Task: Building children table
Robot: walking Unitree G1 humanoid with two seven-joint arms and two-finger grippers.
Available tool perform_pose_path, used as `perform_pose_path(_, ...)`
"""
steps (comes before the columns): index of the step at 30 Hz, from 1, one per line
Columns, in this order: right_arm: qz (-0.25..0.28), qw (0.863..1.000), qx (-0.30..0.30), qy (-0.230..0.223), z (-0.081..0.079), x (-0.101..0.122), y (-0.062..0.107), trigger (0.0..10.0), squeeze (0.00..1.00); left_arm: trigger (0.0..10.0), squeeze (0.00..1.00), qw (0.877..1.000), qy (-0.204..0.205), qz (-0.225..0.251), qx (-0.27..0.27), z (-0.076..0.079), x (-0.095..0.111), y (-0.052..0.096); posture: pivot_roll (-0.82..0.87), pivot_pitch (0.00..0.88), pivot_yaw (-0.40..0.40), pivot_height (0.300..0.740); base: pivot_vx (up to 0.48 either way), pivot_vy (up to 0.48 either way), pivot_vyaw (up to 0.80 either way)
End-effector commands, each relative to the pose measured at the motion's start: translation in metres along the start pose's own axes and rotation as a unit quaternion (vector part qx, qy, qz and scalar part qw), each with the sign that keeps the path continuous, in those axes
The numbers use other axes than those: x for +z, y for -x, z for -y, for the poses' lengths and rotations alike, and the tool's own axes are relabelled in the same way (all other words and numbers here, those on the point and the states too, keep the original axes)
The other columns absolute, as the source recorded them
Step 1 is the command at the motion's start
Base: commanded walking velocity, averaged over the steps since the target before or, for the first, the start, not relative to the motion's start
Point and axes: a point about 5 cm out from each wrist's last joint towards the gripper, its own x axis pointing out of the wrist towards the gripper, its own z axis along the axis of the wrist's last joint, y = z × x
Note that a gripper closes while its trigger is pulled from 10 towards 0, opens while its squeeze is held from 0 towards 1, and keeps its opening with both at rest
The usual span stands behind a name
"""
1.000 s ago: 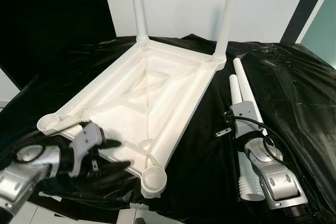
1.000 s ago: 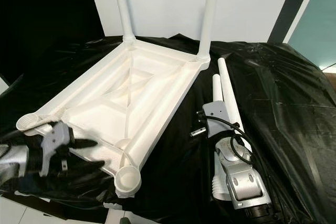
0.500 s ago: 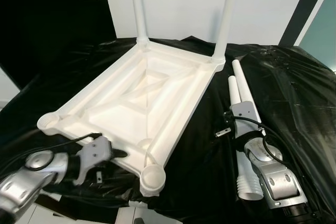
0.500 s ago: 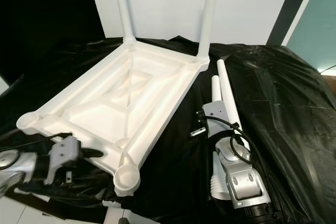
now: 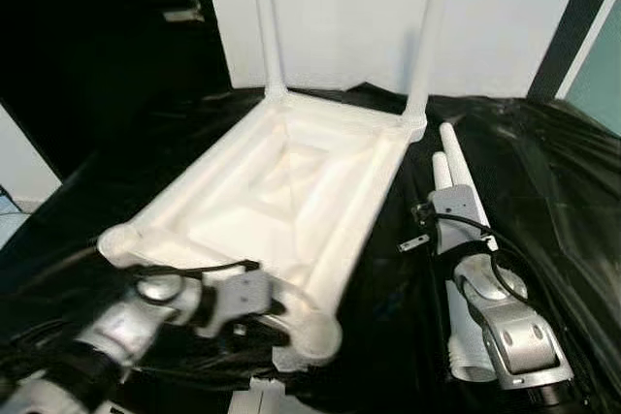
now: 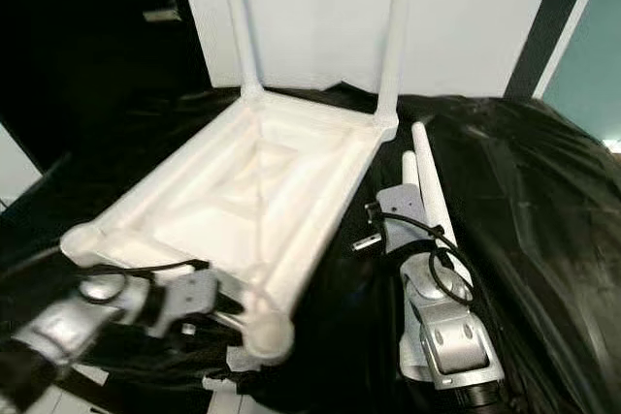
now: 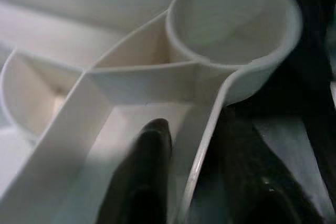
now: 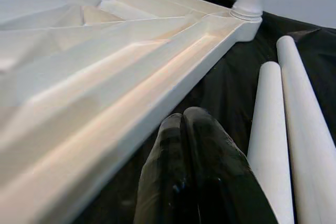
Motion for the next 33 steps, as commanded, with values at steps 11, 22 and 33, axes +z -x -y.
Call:
perform_pose_path(11,0.022,1.000,-0.007,-0.006,0.003,0.018,0.002,10.0,0.00,3.7,0.00,0.982,0.092,0.032,0.160,-0.013,-0.006,-0.053,-0.04,0.000,0.004,0.740,0.000,0.000,0.00)
perform_pose_path(22,0.034,0.999,-0.022,-0.010,0.004,0.027,-0.002,10.0,0.00,10.0,0.00,0.982,0.108,0.052,0.146,-0.008,-0.008,-0.063,-0.04,0.000,0.009,0.740,0.000,0.000,0.00)
perform_pose_path(33,0.025,0.999,-0.039,-0.013,0.006,0.023,-0.007,10.0,0.00,10.0,0.00,0.974,0.118,0.164,0.104,0.004,-0.005,-0.023,-0.04,0.000,0.010,0.740,0.000,0.000,0.00)
